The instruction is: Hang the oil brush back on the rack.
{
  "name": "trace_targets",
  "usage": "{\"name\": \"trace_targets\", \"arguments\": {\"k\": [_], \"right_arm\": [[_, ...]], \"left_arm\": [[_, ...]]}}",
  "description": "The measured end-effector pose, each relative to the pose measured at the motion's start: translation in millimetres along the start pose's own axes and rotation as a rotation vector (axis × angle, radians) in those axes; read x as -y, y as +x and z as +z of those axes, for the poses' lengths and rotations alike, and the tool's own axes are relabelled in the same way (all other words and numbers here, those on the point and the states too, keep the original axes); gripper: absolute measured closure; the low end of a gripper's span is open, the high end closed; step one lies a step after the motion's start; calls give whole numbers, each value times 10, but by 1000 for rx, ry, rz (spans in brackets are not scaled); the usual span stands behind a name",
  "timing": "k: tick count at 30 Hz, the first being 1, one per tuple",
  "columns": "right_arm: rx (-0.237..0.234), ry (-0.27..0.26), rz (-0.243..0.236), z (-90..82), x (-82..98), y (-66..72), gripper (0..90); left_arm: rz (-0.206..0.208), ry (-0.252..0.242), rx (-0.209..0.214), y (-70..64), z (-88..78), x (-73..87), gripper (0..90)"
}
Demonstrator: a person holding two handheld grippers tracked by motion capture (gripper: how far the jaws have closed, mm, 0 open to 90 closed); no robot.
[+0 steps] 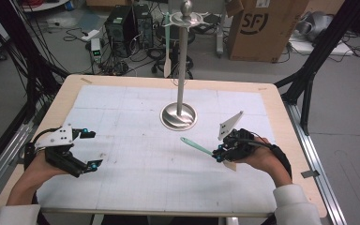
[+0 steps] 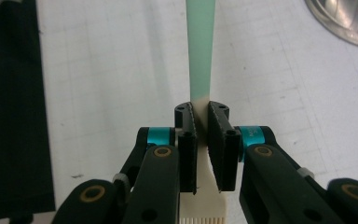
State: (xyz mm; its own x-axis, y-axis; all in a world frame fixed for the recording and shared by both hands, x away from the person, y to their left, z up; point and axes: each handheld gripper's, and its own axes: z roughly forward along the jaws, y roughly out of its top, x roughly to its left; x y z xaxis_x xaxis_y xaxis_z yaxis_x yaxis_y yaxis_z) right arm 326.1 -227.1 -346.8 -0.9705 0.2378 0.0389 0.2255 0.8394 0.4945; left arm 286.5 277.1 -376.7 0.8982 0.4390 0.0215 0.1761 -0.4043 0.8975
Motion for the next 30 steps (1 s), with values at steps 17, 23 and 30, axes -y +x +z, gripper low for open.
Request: {"name": "trace_targets", "arguments": {"k": [17, 23, 30], "right_arm": [[43, -234, 21, -550, -51, -130, 823], [53, -301, 28, -714, -113, -219, 822], [67, -335, 25, -927, -231, -328, 822]], "left_arm": [[-3, -7, 0, 14, -8, 4, 16], [-7, -11, 0, 22, -15, 6, 16], [-11, -6, 4, 32, 0, 15, 16]]}}
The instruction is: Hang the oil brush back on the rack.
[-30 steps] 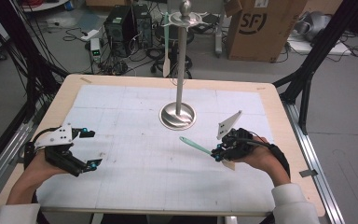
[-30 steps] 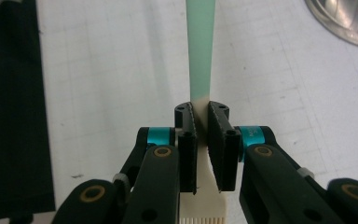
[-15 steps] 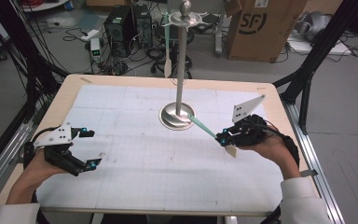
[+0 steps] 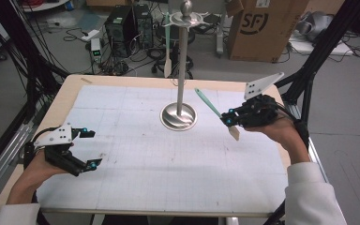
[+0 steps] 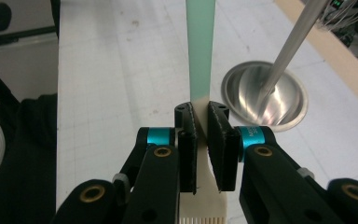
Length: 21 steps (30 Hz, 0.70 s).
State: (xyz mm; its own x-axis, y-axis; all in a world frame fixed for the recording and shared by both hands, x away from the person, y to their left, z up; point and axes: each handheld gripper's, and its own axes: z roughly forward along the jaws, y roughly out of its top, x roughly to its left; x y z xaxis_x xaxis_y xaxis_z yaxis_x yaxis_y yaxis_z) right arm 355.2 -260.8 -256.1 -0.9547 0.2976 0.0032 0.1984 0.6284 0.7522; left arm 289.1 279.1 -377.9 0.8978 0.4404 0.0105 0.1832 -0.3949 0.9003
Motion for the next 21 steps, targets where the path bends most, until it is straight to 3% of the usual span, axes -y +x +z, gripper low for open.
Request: {"name": "trace_targets", "arguments": {"k": [21], "right_arm": [[52, -103, 48, -434, -318, -230, 822]], "left_arm": [[-6, -18, 12, -4, -12, -6, 17]]}}
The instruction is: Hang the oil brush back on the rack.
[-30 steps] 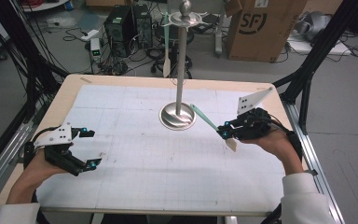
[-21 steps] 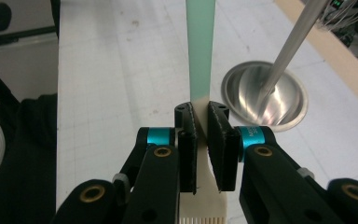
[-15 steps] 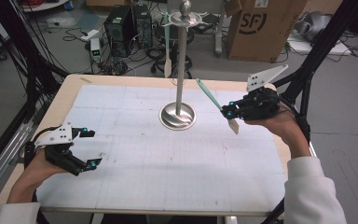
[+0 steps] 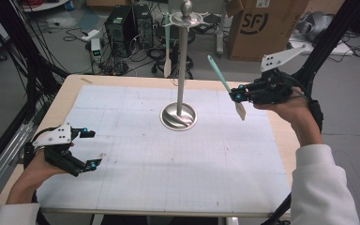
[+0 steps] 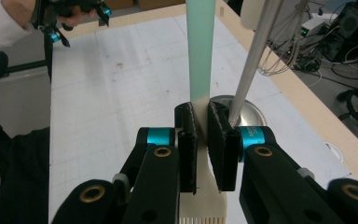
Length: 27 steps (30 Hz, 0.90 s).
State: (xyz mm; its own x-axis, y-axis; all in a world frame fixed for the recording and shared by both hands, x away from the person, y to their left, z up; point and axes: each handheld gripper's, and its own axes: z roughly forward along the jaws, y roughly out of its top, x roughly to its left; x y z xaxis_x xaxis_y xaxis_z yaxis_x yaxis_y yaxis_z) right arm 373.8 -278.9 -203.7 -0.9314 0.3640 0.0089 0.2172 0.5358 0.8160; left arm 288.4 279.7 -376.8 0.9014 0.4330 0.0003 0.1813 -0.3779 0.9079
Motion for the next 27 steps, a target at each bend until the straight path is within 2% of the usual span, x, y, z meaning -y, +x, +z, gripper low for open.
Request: {"name": "trace_targets", "arguments": {"k": [16, 27], "right_arm": [[31, -42, 4, -127, -312, -362, 822], [60, -37, 25, -113, -377, -531, 821]], "left_arm": [[-10, 8, -7, 32, -12, 24, 16], [-10, 9, -12, 38, -27, 31, 16]]}}
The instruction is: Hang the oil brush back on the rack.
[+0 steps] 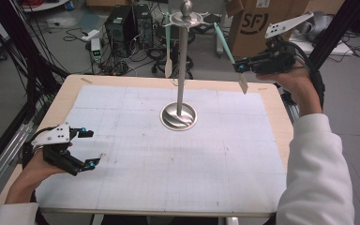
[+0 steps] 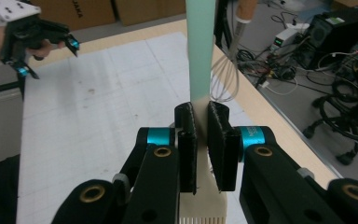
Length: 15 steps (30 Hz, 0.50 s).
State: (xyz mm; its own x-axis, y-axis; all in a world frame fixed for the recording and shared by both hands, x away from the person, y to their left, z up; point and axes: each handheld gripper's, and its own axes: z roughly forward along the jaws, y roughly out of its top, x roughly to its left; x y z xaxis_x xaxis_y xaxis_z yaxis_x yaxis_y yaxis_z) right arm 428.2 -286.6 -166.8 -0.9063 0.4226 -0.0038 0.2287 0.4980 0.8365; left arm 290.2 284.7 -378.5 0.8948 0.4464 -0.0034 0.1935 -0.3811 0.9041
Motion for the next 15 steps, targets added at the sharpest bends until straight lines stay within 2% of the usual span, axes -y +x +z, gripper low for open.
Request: {"name": "trace_targets", "arguments": {"k": [1, 9, 10, 15], "right_arm": [[-4, 2, 13, 2, -1, -12, 822], [-3, 5, 22, 55, -40, -52, 821], [4, 6, 10, 63, -45, -69, 822], [13, 10, 28, 90, -47, -108, 822]], "left_arm": [[1, 0, 1, 0, 0, 0, 16], [0, 1, 1, -5, 6, -1, 16], [0, 0, 2, -7, 6, -2, 16], [-1, 7, 3, -9, 16, 4, 16]]}}
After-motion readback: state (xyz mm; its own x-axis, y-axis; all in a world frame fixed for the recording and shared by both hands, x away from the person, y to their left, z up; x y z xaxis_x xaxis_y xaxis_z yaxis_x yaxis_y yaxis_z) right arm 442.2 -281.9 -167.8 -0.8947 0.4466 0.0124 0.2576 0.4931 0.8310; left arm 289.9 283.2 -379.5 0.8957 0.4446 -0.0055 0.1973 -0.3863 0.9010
